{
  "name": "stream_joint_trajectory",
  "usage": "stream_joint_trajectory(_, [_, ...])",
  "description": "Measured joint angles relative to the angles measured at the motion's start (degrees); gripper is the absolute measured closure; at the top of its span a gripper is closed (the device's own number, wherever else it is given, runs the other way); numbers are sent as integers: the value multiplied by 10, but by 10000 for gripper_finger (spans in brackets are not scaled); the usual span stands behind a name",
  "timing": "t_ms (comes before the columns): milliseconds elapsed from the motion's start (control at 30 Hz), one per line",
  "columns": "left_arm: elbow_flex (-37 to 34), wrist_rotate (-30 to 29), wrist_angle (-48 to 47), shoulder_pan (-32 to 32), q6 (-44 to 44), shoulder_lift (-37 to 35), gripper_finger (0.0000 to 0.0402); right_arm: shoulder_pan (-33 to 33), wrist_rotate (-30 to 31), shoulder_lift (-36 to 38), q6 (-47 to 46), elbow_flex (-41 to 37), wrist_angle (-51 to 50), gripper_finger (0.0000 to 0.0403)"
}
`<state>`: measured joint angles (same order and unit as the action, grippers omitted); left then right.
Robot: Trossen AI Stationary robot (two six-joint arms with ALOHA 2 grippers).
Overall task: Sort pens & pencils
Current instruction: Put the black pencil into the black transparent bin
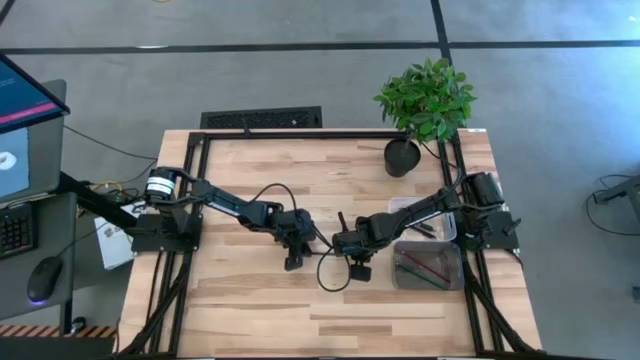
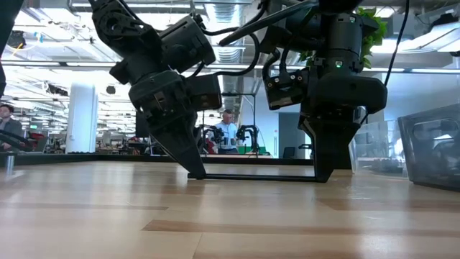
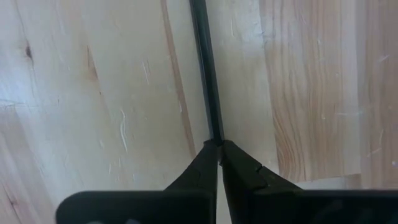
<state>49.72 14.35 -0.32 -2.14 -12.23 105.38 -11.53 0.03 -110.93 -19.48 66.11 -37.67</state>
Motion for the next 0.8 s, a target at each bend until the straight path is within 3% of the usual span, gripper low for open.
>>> stream_joint_trajectory(167, [0,10,-2,0,34,0,303,0,0,0,0,0,1,373])
stream_joint_trajectory(333, [1,16,-17,-2,82,0,299,0,0,0,0,-1,16,378])
stream_joint_trajectory(800, [3,-21,-69,2,46,-3,302,0,0,-1,-1,-1,27,377])
